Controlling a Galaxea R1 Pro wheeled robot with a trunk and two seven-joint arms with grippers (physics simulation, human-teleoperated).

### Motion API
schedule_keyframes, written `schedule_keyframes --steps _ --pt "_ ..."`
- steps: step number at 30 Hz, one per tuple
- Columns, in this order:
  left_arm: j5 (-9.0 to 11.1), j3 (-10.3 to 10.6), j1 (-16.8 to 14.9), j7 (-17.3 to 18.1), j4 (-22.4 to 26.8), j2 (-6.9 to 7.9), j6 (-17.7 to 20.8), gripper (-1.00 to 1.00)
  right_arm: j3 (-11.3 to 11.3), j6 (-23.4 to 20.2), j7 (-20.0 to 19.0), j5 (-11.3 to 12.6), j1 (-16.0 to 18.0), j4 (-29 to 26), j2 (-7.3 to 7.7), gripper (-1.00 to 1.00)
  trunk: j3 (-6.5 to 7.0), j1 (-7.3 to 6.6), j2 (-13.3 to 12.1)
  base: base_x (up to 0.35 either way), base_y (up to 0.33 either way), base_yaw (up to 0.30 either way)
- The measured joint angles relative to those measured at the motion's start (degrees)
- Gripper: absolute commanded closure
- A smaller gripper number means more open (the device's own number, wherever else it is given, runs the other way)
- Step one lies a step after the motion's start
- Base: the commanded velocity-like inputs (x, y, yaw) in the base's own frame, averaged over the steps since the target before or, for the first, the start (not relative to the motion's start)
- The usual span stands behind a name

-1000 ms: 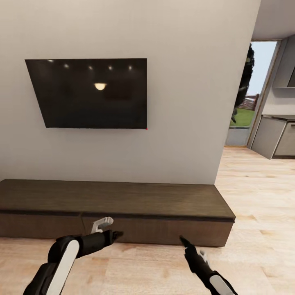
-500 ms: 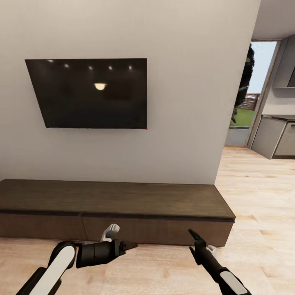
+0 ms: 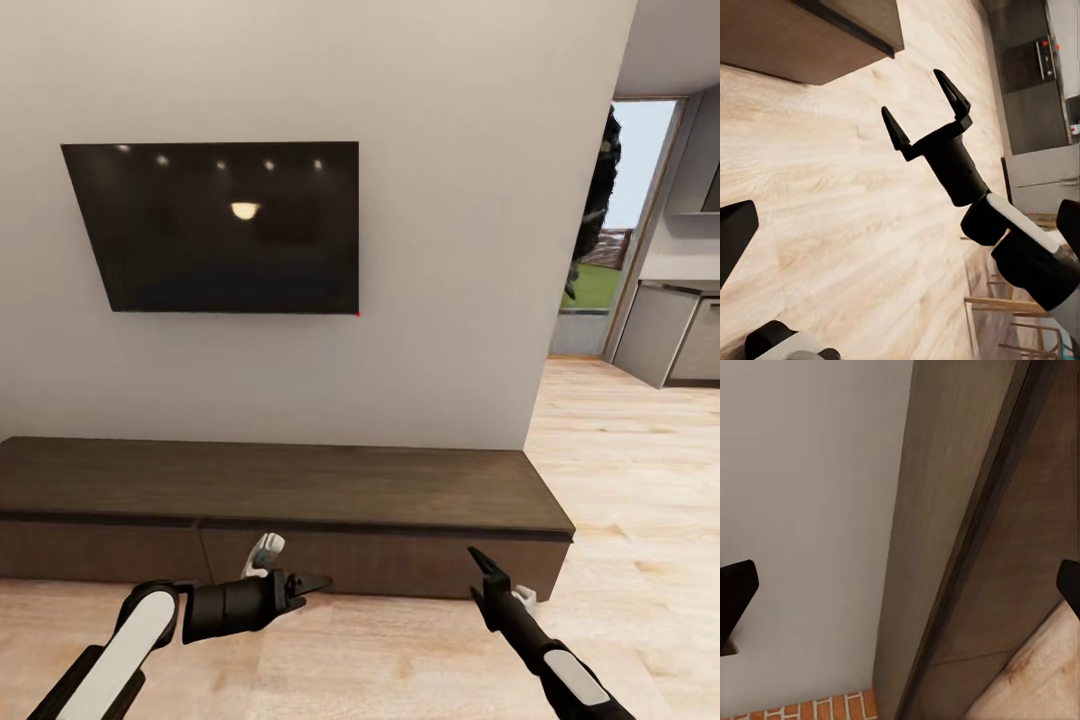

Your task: Place each of the two pumpkins and all three candles from the living room inside a cabinet in the living room (use any cabinet), then make sure every cabinet is closed, and position the cauldron so it is next to a table in the living room.

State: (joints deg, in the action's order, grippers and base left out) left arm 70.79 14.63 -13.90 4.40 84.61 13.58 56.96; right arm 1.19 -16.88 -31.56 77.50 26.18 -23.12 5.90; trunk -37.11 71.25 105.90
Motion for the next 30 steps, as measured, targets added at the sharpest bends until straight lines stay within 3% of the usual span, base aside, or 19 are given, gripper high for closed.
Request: schedule_keyframes --steps 12,20,30 --pt "0.5 0.0 0.0 0.0 -0.1 0.05 0.0 -1.0 0.0 -0.2 -0.2 0.3 0.0 -0.2 1.35 -1.0 -2.15 2.64 4.8 0.0 0.0 0.0" --pt "1.3 0.1 0.0 0.1 -0.1 -0.15 0.0 -1.0 0.0 -0.7 -6.8 0.2 0.1 -0.4 1.53 -1.0 -3.59 4.39 8.0 0.0 0.0 0.0" --pt "2.2 0.3 0.0 0.1 0.0 -0.43 0.0 -1.0 -0.1 -1.1 -13.9 0.5 0.1 -0.4 5.32 -1.0 -5.39 6.59 12.0 0.0 0.0 0.0"
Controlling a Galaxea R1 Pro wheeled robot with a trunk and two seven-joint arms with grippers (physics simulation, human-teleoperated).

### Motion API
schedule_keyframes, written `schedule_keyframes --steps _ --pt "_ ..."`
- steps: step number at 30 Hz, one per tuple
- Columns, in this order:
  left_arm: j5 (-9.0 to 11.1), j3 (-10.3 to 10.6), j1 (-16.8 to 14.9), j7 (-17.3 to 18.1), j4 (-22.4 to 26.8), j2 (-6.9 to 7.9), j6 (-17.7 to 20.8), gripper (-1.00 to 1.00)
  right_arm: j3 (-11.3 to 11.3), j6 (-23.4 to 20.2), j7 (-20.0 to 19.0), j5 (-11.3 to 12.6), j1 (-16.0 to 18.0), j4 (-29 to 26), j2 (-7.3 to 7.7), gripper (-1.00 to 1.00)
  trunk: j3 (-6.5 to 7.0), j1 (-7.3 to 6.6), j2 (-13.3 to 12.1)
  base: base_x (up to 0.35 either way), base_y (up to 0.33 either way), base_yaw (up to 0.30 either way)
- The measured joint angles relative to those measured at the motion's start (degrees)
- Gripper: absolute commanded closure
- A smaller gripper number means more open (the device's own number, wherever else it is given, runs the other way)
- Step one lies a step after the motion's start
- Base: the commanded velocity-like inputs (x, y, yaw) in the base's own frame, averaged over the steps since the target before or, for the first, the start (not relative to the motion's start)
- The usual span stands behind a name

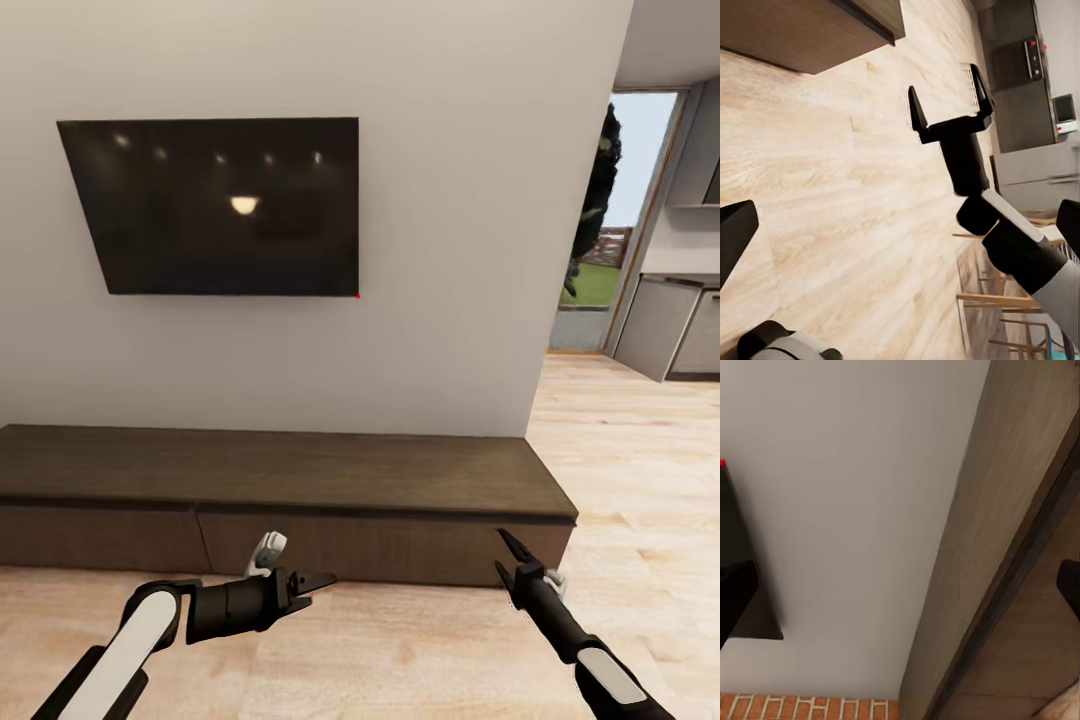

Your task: Place each of the two pumpkins and all three candles from the living room inside a cabinet in the living room (use any cabinet), then make sure every cabinet is closed, and position the cauldron so it is next to a table in the living room.

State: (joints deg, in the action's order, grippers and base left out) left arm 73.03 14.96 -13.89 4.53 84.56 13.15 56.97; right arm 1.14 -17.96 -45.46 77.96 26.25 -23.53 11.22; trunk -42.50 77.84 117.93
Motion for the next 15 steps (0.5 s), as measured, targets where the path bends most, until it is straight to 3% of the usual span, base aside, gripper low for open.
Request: schedule_keyframes --steps 6,15 --pt "0.2 0.1 0.0 0.0 0.0 -0.05 0.0 -1.0 0.0 0.4 -3.8 -0.1 0.0 0.4 0.84 -1.0 -1.08 1.32 2.4 0.0 0.0 0.0" --pt "0.2 0.2 0.0 0.0 0.0 -0.07 0.0 -1.0 0.1 0.0 -2.4 0.1 0.0 0.8 1.0 -1.0 -2.69 3.3 6.0 0.0 0.0 0.0"
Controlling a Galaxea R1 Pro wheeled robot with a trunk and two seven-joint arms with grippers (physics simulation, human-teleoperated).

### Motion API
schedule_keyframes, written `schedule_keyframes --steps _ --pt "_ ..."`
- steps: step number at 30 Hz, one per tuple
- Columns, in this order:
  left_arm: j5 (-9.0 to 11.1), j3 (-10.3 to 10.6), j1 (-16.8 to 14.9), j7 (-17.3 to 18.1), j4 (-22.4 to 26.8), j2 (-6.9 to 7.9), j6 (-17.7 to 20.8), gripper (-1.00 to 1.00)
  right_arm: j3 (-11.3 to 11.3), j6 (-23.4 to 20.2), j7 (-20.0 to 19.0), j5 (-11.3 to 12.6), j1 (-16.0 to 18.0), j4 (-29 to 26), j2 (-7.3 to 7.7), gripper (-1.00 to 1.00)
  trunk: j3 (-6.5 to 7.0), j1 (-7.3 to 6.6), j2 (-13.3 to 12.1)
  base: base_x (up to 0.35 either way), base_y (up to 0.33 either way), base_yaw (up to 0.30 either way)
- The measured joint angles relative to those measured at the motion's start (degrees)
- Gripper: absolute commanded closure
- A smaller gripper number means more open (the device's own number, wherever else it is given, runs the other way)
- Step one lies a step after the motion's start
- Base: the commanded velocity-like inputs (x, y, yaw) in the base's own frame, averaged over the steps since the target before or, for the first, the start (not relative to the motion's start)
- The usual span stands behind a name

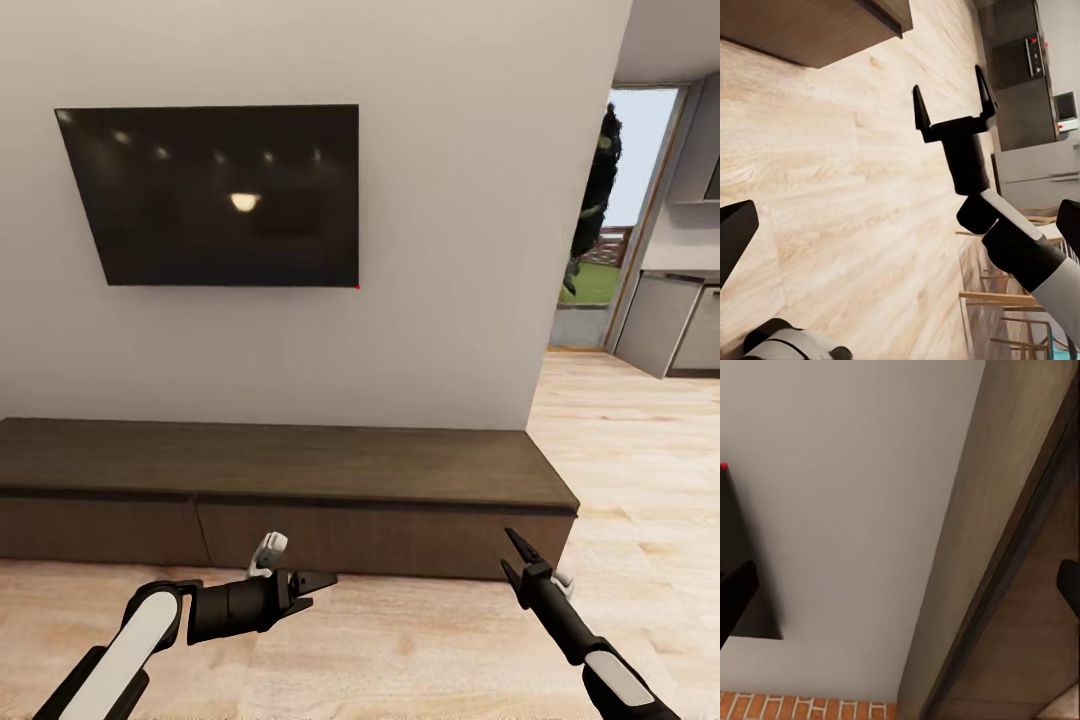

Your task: Place each of the two pumpkins and all three candles from the living room inside a cabinet in the living room (use any cabinet), then make sure every cabinet is closed, and position the cauldron so it is next to a table in the living room.

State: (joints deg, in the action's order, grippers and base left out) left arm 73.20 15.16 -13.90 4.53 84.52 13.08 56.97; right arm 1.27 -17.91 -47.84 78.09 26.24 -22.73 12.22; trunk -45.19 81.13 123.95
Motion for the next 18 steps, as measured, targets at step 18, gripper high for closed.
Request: schedule_keyframes --steps 18 --pt "0.0 0.0 0.0 0.0 0.0 -0.02 0.0 -1.0 0.0 0.3 1.9 -0.1 0.0 -0.1 0.0 -1.0 -3.23 3.95 7.2 0.0 0.0 0.0"
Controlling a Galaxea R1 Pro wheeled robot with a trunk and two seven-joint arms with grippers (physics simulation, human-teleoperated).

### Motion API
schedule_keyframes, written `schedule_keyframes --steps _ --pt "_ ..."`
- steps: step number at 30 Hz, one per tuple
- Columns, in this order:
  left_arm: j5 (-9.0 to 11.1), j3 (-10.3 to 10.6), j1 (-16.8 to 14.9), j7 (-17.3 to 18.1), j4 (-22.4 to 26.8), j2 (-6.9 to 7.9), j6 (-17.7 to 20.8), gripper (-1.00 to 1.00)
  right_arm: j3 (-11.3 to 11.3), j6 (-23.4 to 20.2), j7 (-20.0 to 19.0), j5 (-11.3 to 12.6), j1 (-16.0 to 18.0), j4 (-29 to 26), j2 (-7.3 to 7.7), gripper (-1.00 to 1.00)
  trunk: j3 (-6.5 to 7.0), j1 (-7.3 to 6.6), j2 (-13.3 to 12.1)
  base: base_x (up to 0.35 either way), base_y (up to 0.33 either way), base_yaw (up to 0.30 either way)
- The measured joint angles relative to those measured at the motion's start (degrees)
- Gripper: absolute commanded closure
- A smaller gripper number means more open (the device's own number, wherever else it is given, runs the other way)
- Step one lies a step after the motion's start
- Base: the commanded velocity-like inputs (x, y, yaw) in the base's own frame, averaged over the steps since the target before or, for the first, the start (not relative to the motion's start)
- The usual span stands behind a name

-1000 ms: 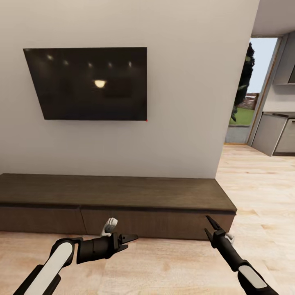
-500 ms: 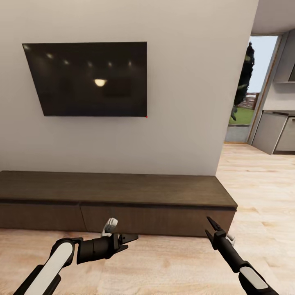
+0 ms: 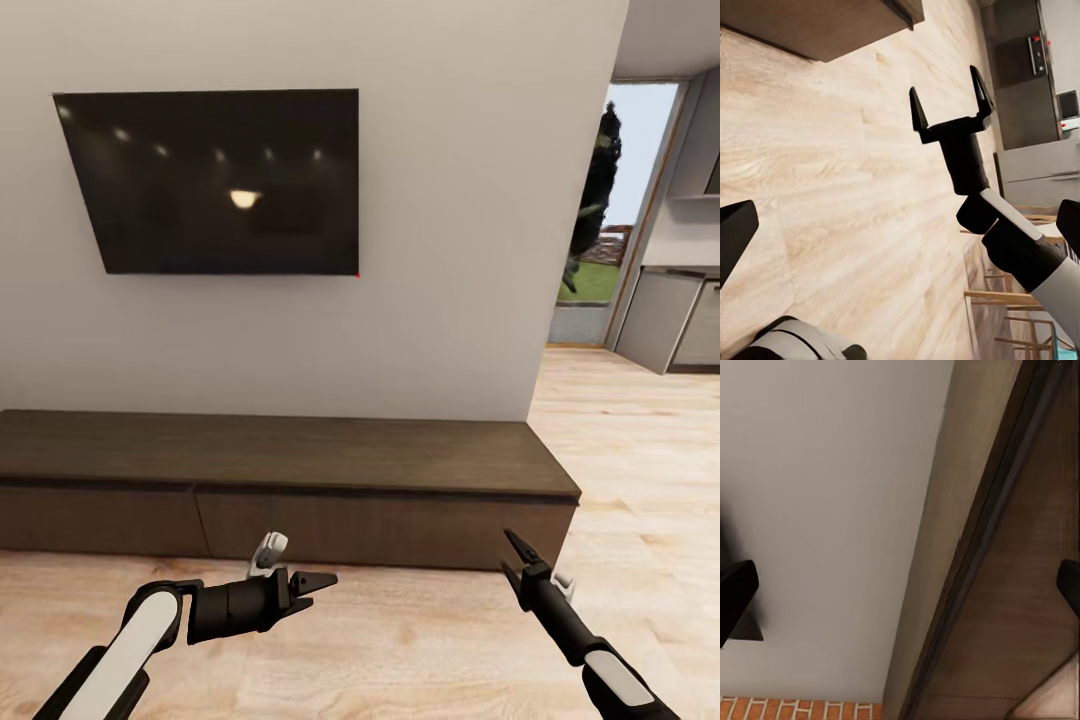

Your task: Place each of the two pumpkins and all three candles from the living room inside a cabinet in the living room (use any cabinet), then make sure every cabinet is closed, and position the cauldron so it is next to a table in the living room.

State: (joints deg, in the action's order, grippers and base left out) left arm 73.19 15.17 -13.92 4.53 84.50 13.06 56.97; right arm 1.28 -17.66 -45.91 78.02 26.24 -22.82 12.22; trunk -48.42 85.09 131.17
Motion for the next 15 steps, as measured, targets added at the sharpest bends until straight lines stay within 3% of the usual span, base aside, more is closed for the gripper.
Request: schedule_keyframes --steps 15 --pt "0.0 0.2 0.0 0.0 0.0 -0.15 0.0 -1.0 0.0 -0.4 1.3 0.3 0.0 0.0 0.78 -1.0 -2.69 3.3 6.0 0.0 0.0 0.0"
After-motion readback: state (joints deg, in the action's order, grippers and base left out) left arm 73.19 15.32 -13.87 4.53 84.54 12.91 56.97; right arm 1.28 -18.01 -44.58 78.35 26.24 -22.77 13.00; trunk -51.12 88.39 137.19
